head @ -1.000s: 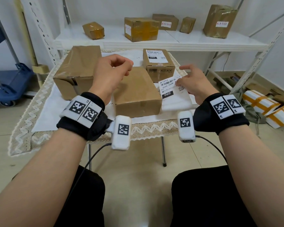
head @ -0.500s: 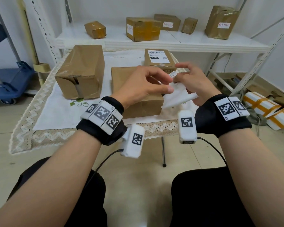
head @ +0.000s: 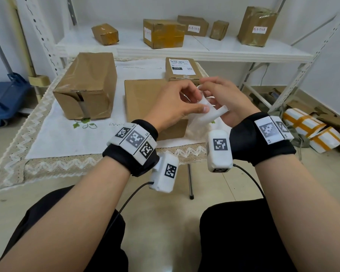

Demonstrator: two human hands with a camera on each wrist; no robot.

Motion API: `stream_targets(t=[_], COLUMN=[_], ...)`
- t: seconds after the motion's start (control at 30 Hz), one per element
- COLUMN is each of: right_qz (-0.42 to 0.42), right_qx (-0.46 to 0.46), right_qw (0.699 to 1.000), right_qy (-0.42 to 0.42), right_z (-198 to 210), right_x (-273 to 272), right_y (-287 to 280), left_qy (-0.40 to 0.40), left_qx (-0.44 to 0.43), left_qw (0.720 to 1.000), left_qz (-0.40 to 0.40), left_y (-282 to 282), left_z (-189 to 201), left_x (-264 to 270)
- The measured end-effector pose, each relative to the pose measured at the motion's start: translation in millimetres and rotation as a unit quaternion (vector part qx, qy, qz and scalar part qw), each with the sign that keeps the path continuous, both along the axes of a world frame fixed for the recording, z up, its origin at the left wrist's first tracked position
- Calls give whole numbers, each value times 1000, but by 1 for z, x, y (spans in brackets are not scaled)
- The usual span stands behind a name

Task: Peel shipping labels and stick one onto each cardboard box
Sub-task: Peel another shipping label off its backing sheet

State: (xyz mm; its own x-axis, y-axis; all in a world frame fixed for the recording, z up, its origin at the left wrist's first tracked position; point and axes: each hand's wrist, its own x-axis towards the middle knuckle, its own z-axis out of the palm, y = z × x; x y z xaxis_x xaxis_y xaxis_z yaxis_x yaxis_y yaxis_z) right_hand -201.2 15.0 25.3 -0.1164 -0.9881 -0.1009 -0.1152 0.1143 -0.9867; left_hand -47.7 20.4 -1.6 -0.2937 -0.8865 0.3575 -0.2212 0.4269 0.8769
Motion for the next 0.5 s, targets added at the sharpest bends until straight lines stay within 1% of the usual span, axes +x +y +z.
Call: stream_targets(t=[0.13, 0.3, 0.5], right_qz=[2, 30, 63], right_qx=[-3, -14, -26], right_qw=[999, 998, 997], right_qy=[-33, -50, -37], right_z=[2, 2, 2], right_x=[-1, -4, -5], right_y=[2, 5, 5], left_qy=[0, 7, 5], left_qx=[-5, -11, -13], left_qw=[1000, 998, 996], left_qz=[29, 57, 89], left_y=[-2, -1, 0], left_z=[-3, -4, -5], left_x=[-2, -5, -7])
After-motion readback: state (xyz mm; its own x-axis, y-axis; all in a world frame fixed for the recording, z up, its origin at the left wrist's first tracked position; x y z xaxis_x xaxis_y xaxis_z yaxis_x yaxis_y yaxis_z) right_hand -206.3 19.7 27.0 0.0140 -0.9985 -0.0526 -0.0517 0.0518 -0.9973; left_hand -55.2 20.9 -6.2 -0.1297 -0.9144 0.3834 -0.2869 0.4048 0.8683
